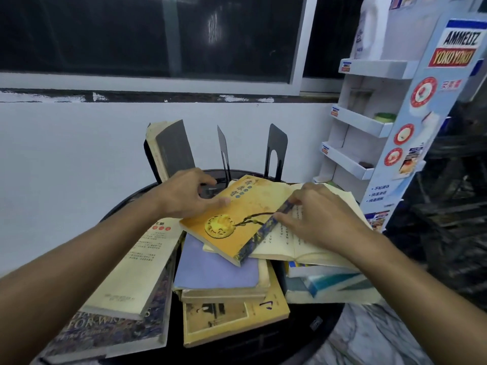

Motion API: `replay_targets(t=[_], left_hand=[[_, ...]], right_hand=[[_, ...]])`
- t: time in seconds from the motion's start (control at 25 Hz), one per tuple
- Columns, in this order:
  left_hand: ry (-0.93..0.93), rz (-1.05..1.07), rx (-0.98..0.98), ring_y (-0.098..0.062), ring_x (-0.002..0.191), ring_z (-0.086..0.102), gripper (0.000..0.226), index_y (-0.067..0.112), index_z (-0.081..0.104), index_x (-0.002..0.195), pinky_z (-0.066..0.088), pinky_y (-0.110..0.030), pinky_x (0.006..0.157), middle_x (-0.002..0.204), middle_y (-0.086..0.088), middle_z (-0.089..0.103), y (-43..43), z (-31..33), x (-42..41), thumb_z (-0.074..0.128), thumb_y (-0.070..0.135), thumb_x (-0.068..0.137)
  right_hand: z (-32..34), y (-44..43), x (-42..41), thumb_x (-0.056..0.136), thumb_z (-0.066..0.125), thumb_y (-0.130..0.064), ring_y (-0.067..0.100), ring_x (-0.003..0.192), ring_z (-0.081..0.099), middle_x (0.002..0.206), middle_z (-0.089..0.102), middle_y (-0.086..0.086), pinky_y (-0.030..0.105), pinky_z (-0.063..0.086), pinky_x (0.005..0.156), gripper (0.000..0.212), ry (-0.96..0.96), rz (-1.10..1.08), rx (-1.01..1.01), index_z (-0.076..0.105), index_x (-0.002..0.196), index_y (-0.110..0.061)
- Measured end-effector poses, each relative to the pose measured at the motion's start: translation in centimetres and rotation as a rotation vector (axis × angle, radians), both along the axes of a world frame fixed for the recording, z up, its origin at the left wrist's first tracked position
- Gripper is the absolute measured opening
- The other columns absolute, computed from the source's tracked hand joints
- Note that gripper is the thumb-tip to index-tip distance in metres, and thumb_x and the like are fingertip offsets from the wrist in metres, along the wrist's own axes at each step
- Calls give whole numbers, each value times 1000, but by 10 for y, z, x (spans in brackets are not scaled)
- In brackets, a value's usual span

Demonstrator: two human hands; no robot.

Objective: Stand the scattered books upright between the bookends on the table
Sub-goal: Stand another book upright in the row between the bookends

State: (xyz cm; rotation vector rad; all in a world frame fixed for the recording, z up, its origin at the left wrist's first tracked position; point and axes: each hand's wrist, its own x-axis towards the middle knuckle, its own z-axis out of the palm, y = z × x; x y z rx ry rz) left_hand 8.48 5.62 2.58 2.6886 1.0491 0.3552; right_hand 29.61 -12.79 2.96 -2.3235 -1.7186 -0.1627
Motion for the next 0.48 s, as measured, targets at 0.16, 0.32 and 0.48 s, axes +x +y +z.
replay_targets(t=[0.16, 0.32, 0.48], left_hand=[[34, -39, -88, -10, 101, 66, 66, 25, 73, 119, 47, -22, 74, 109, 13, 71, -5, -9, 1, 55, 75, 81], [-25, 28, -128, -2, 86, 64, 54, 24, 77, 110, 48, -20, 66, 94, 17, 70, -10, -12, -6, 64, 68, 83], [-50, 111, -180, -8, 89, 67, 54, 22, 79, 105, 58, -32, 73, 98, 11, 72, -17, -18, -13, 67, 69, 80]], right_hand=[[0, -6, -9, 91, 51, -67, 25, 113, 48, 97, 52, -1, 40, 41, 88, 39, -33, -40, -42, 60, 81, -31], [2, 2, -12, 91, 45, -73, 24, 113, 44, 94, 44, -3, 42, 34, 86, 50, -31, -18, -99, 67, 89, -28], [1, 17, -8, 92, 44, -72, 22, 114, 39, 101, 45, -3, 43, 27, 88, 52, 24, 53, -137, 69, 96, -26]])
